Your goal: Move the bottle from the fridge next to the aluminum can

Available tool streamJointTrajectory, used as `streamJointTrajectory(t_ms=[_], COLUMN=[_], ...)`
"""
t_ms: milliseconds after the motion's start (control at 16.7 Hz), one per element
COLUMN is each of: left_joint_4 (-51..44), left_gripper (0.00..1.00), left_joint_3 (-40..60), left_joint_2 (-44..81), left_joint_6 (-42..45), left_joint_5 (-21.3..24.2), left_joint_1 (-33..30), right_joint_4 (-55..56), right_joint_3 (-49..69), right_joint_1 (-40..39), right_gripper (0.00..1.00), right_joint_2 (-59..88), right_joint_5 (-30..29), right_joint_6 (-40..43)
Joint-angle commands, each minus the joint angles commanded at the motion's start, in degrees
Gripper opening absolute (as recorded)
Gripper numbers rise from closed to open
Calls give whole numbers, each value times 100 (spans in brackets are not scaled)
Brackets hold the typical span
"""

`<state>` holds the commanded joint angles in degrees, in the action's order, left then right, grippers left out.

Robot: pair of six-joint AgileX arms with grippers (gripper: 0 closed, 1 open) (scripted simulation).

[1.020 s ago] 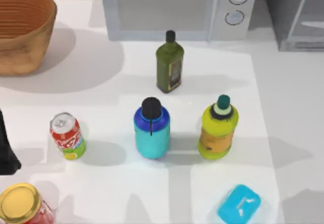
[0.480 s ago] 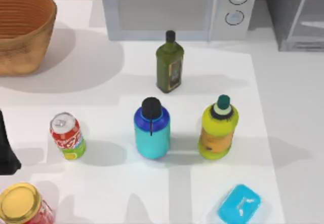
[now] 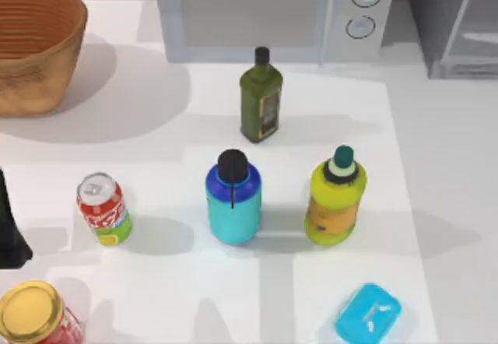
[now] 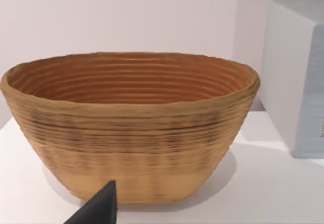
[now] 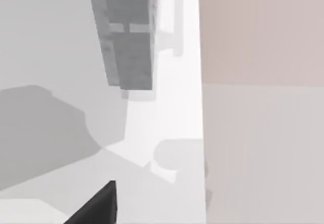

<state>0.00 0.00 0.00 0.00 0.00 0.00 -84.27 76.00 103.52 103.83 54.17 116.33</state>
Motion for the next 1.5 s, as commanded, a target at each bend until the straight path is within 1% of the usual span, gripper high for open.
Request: streamJointTrajectory(t_ms=[180,360,540,960,1140,1320,1500], left_joint_4=[0,0,0,0,0,0,0], left_gripper=[100,100,100,100,100,100,100], left_joint_3=[0,0,0,0,0,0,0], left_joint_2=[0,0,0,0,0,0,0], left_joint_6=[0,0,0,0,0,0,0], left_joint_5=[0,0,0,0,0,0,0], left_joint_1=[0,0,0,0,0,0,0], right_joint_4=[164,781,1766,4628,5735,6491,6728], right_joint_3=[-3,-17,-44,-123,-146,-160,-164], right_joint_1=[-126,-588,-1324,-3452,-4257,-4831,-5030], right_gripper=[100,100,100,100,100,100,100], right_joint_2=[14,47,79,134,137,120,107], right_joint_5=[-9,-85,-252,-774,-959,-1084,-1126], right_joint_6=[-188,-909,-2118,-5696,-6974,-7771,-8011])
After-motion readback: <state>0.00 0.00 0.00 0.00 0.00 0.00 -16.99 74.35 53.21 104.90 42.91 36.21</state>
